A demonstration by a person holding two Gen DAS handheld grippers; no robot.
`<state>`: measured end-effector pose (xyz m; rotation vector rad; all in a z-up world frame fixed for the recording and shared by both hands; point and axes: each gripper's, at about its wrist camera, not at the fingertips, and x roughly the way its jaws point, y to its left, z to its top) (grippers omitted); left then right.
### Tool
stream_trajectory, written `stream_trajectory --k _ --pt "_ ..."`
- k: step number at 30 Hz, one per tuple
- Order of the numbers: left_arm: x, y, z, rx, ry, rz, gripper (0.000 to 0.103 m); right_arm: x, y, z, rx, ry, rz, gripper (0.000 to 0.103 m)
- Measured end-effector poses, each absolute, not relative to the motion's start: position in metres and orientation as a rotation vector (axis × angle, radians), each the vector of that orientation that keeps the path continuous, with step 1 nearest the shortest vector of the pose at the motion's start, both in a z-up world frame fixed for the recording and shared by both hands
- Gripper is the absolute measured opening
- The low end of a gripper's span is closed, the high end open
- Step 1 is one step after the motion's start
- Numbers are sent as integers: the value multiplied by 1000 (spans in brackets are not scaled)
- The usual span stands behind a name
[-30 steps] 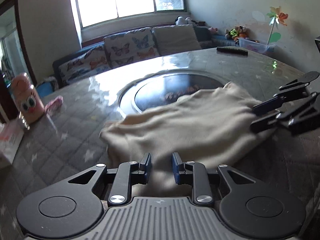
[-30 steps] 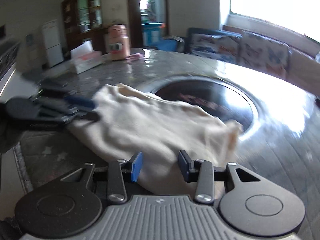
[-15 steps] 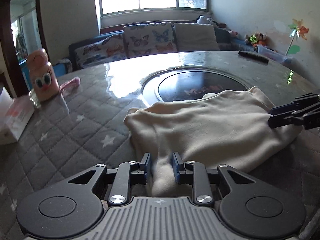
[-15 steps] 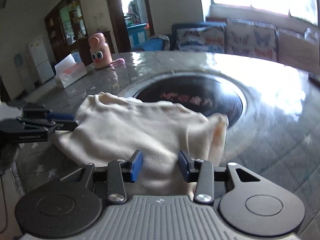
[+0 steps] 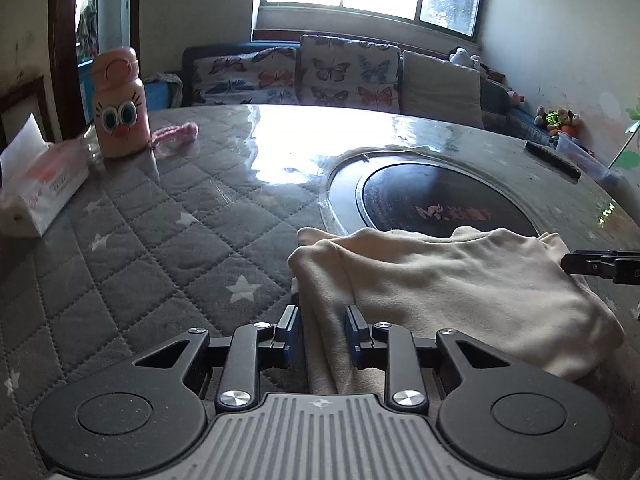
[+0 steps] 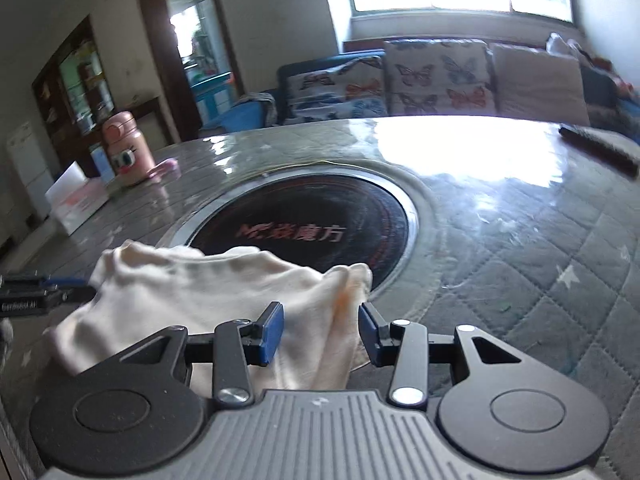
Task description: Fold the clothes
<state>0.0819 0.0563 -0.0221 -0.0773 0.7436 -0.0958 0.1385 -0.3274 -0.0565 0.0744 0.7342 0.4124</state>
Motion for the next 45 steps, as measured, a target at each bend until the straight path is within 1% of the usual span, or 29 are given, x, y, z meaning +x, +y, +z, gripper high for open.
stream_trajectory --k 5,12,14,15,16,17,18,19,20,21,22,28,36,45 --pt "83 62 -21 -134 760 -92 28 149 -327 -66 101 748 397 42" --pt "83 71 -17 -205 757 -90 34 154 -329 -67 159 757 403 42" --pt "86 68 -18 -209 766 -96 34 155 -327 -68 149 758 399 41" --pt "88 67 -19 -211 771 -101 32 156 -326 -68 143 758 397 40" --pt "89 66 -20 -216 774 -105 32 156 -325 -68 140 760 396 36" --pt "91 66 -21 -224 777 -109 32 157 -324 -68 142 765 399 25" --pt "92 65 -22 -231 779 -112 29 157 -324 -68 144 769 400 20" --pt "93 66 -23 -247 780 -117 23 157 -324 -68 145 769 400 19" --pt "94 68 -24 -271 780 -123 20 157 -323 -68 146 769 400 14" --pt "94 70 -24 -290 777 -124 15 157 -323 -68 146 769 400 12" --pt "93 71 -23 -300 769 -120 11 157 -323 -67 150 765 400 11" --pt "72 81 -5 -323 691 -118 9 147 -315 -41 150 705 425 10" --pt "38 117 29 -326 583 -43 8 150 -261 -1 80 643 552 9" --pt "12 184 55 -357 491 119 8 175 -172 15 49 609 697 8"
